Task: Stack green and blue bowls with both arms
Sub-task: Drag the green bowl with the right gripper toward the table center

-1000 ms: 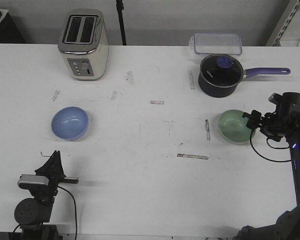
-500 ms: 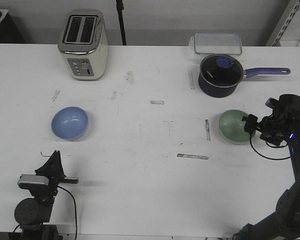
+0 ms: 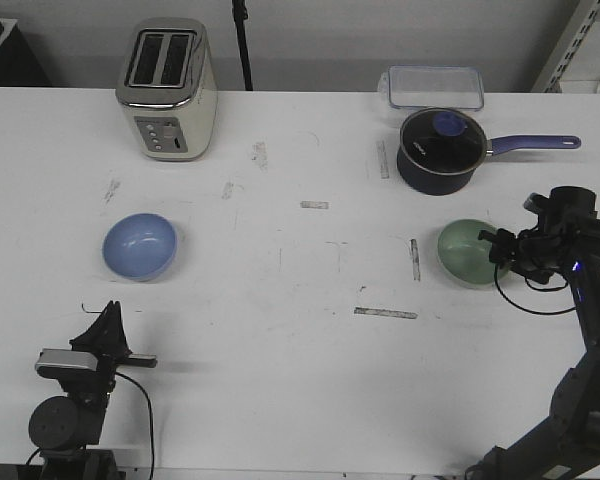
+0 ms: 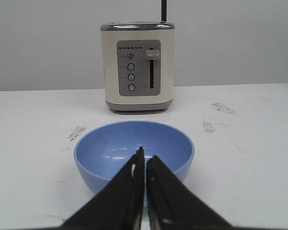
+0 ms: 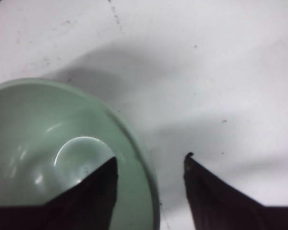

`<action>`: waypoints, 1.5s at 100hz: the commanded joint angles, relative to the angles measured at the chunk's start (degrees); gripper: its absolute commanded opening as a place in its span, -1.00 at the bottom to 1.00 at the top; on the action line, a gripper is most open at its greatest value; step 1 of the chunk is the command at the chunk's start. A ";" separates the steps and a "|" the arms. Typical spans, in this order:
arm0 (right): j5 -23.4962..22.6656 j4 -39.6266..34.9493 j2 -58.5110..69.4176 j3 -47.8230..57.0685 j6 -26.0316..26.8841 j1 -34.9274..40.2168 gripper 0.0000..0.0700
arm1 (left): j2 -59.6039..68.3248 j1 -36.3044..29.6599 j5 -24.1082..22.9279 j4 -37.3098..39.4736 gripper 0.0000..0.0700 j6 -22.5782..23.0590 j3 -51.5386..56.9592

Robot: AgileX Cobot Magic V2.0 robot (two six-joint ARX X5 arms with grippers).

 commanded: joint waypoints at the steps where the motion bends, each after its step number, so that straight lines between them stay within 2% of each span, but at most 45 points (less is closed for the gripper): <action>1: 0.09 0.31 1.70 1.14 -0.61 0.17 -0.46 | -0.09 0.02 0.13 0.68 -0.99 0.74 -1.27; 9: 0.09 0.28 2.16 1.14 -0.59 0.31 -0.60 | -0.09 0.02 0.13 0.68 -0.99 0.74 -1.27; 21: 0.09 0.13 2.80 1.11 -0.42 0.90 -0.98 | -0.09 0.02 0.13 0.68 -0.99 0.74 -1.27; 54: 0.00 0.04 1.60 1.14 -0.17 1.01 -0.98 | -0.09 0.02 0.13 0.68 -0.99 0.74 -1.27; 77: 0.02 0.83 -2.54 1.29 1.38 3.85 -0.98 | -0.09 0.02 0.13 0.68 -0.99 0.74 -1.27; 96: -0.07 1.66 -4.39 1.29 2.49 11.10 -0.98 | -0.09 0.02 0.13 0.68 -0.99 0.74 -1.27; 113: -0.02 2.78 -4.26 1.29 8.09 21.00 -0.98 | -0.09 0.02 0.13 0.68 -0.99 0.74 -1.27; 138: 0.33 9.16 -3.43 1.29 17.51 36.48 -0.98 | -0.09 0.02 0.13 0.68 -0.99 0.74 -1.27; 150: 2.78 10.93 -2.29 1.29 21.42 41.46 -0.98 | -0.09 0.02 0.13 0.68 -0.99 0.74 -1.27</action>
